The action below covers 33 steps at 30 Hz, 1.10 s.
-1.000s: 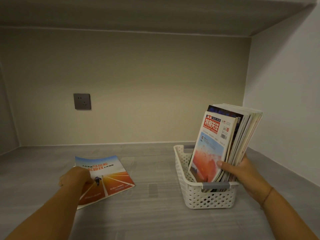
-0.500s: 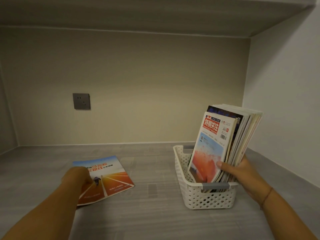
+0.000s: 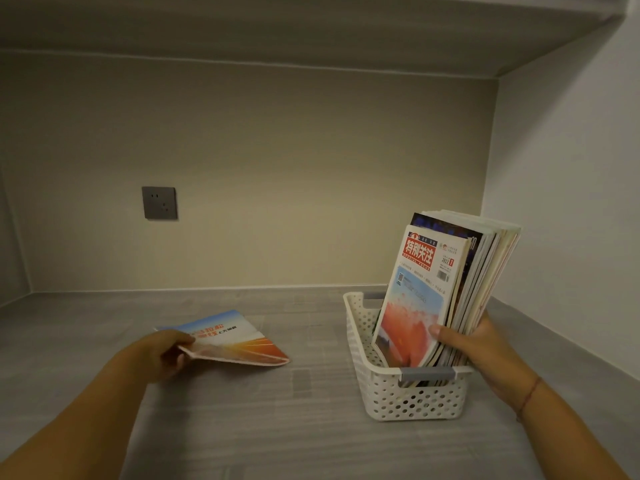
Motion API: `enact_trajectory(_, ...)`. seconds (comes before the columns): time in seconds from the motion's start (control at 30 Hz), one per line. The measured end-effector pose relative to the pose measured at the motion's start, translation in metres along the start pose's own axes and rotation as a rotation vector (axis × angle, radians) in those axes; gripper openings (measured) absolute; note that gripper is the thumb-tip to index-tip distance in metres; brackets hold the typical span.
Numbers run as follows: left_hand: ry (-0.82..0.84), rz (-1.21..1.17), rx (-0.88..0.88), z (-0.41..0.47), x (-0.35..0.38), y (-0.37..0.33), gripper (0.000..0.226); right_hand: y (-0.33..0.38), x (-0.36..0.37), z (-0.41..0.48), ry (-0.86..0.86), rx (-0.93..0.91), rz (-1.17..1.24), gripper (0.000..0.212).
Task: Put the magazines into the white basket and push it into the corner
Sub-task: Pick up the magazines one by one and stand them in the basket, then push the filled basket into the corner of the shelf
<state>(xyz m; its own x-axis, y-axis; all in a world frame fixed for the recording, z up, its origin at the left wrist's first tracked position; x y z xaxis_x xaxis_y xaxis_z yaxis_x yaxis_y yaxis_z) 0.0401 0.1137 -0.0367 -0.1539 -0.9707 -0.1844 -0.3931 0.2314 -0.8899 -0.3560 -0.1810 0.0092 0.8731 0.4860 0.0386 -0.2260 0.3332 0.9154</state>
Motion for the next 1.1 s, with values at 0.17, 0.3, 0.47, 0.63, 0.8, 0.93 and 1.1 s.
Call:
enact_trajectory(0.17,0.039,-0.234,0.153,-0.037,0.032,-0.029,0.025,-0.001,-0.001,0.001,-0.002,0.009,-0.003,0.062)
enact_trajectory(0.3,-0.066,-0.38,0.477,-0.095,0.063,-0.071,0.003,-0.001,-0.001,0.001,0.004,0.01,-0.009,0.056)
enact_trajectory(0.47,-0.117,-0.465,0.94,-0.183,0.097,-0.089,0.009,-0.003,-0.001,0.001,0.007,0.007,-0.006,0.058)
enact_trajectory(0.63,0.067,-0.366,1.114,-0.236,0.148,-0.062,0.022,-0.002,-0.002,0.001,0.008,-0.003,0.007,0.061)
enact_trajectory(0.8,0.081,-0.129,1.254,-0.244,0.193,-0.009,0.012,0.0,-0.002,0.0,0.024,-0.02,-0.001,0.067)
enact_trajectory(0.93,0.084,0.058,1.373,-0.248,0.208,0.017,0.04,-0.001,-0.003,0.0,0.018,-0.025,-0.001,0.077)
enact_trajectory(1.1,0.244,0.233,1.495,-0.259,0.206,0.024,0.045,-0.002,-0.002,0.001,0.018,-0.045,-0.007,0.072)
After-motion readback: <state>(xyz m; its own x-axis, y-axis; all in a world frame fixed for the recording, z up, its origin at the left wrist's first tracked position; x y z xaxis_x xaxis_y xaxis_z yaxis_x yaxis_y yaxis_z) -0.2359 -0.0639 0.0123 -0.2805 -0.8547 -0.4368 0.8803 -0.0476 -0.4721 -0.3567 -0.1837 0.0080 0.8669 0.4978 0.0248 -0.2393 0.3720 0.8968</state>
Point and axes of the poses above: each hand's wrist, its own z-axis towards the middle knuckle, its own x-axis out of the palm, y = z × x, the point moved 2 cm from there along z, towards the middle knuckle, and after that the axes turned 15 degrees about -y, right-handed, at the moved point
